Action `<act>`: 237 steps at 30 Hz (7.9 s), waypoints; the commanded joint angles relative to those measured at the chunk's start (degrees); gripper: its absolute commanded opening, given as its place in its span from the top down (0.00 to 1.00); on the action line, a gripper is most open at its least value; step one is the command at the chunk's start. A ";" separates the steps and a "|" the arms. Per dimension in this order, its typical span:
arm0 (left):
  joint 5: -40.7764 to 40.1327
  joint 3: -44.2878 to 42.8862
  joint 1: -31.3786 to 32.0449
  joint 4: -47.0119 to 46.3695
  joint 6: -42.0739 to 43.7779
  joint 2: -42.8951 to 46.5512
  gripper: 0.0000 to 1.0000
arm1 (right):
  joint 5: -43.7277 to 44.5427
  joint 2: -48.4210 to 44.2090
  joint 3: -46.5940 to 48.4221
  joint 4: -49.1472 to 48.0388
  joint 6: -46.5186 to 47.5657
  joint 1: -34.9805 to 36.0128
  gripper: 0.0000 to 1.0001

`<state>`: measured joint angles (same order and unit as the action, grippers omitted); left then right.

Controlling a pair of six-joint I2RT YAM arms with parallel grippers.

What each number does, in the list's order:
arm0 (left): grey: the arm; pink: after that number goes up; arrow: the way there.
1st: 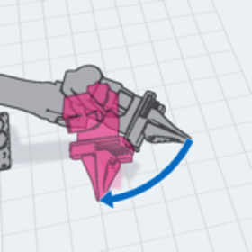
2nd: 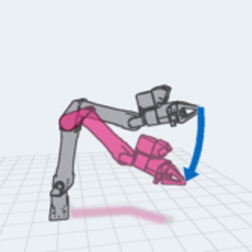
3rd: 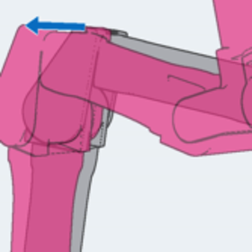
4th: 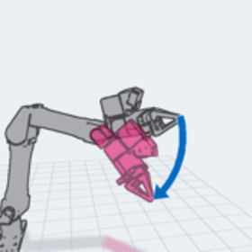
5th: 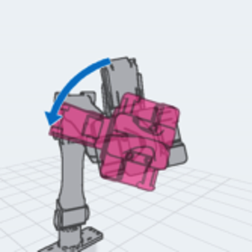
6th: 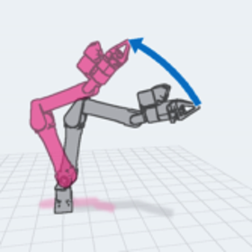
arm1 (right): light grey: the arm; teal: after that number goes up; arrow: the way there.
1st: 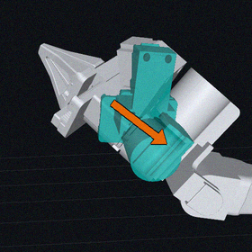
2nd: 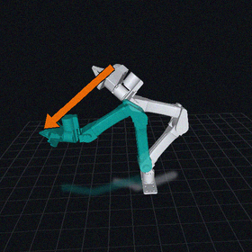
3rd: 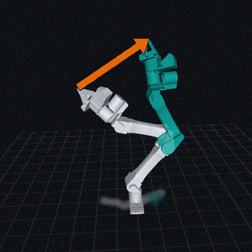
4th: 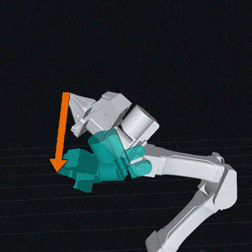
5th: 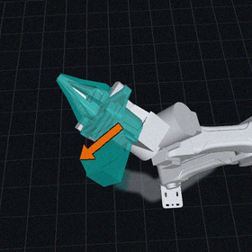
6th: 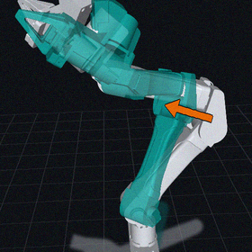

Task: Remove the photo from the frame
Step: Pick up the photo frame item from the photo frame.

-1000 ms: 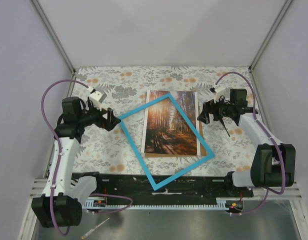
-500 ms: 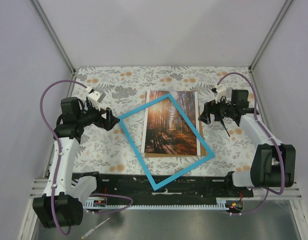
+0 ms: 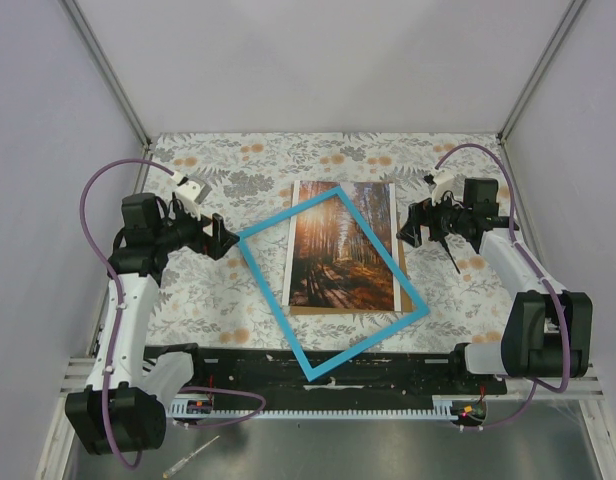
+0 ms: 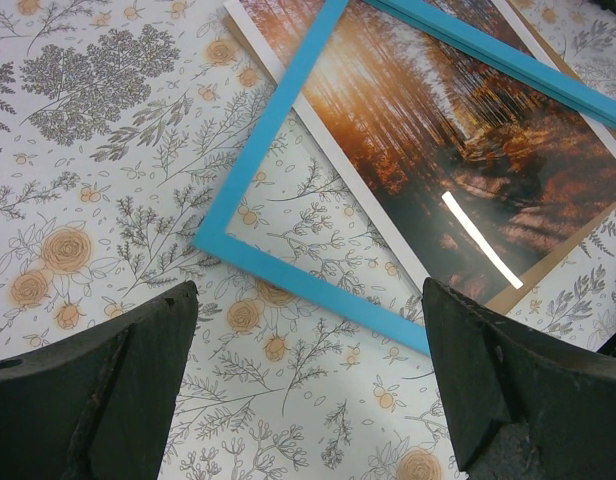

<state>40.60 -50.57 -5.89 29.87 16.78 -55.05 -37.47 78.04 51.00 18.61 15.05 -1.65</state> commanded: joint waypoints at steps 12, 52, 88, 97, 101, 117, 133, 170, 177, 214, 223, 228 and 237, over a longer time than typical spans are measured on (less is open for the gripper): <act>-4.90 -0.67 -0.26 -2.27 -0.17 -1.64 0.01 | 3.19 -1.75 -0.29 -2.53 -1.69 -0.11 0.02; -20.56 4.69 -0.17 -10.09 3.62 -13.85 0.01 | 14.96 1.49 -0.12 -4.02 -5.65 3.67 0.02; -31.10 -8.14 15.65 0.80 -5.08 -34.50 0.00 | 19.98 13.80 5.33 3.36 5.25 17.03 0.19; -29.62 -11.13 15.65 1.95 -6.23 -40.57 0.00 | 19.90 15.38 5.86 4.15 5.60 17.73 0.28; -29.00 -12.97 15.65 2.39 -6.40 -42.42 0.00 | 19.81 16.09 6.21 4.59 5.96 18.52 0.37; -27.15 -16.32 15.65 4.50 -7.02 -47.78 0.06 | 19.81 16.97 6.83 5.38 5.78 19.49 0.54; -24.34 -22.38 15.56 6.95 -6.32 -50.86 0.25 | 17.35 16.88 7.36 6.26 3.67 20.19 0.62; -28.12 -33.63 15.21 7.66 -3.50 -52.97 0.16 | 15.76 17.58 8.32 7.49 3.32 20.81 0.56; -34.88 -33.54 16.79 5.91 -1.83 -55.07 0.16 | 15.68 16.88 8.32 7.67 3.32 20.90 0.55; -48.43 -49.91 18.63 9.33 -6.84 -61.78 0.02 | 9.00 18.20 8.59 10.74 5.08 22.83 0.39; -40.88 -36.45 18.02 13.99 -9.83 -54.29 0.01 | 9.35 17.85 8.85 10.57 4.38 22.92 0.39; -37.44 -34.25 17.49 14.43 -12.11 -55.87 0.02 | 9.70 17.67 8.76 10.48 4.55 22.92 0.39; -35.59 -34.77 16.70 14.43 -12.91 -59.47 0.10 | 9.35 17.85 8.67 10.31 4.38 22.92 0.44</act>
<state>2.31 -84.73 11.33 44.29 6.11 -113.19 -27.29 96.31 57.58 29.34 19.55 21.17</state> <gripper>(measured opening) 0.920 0.565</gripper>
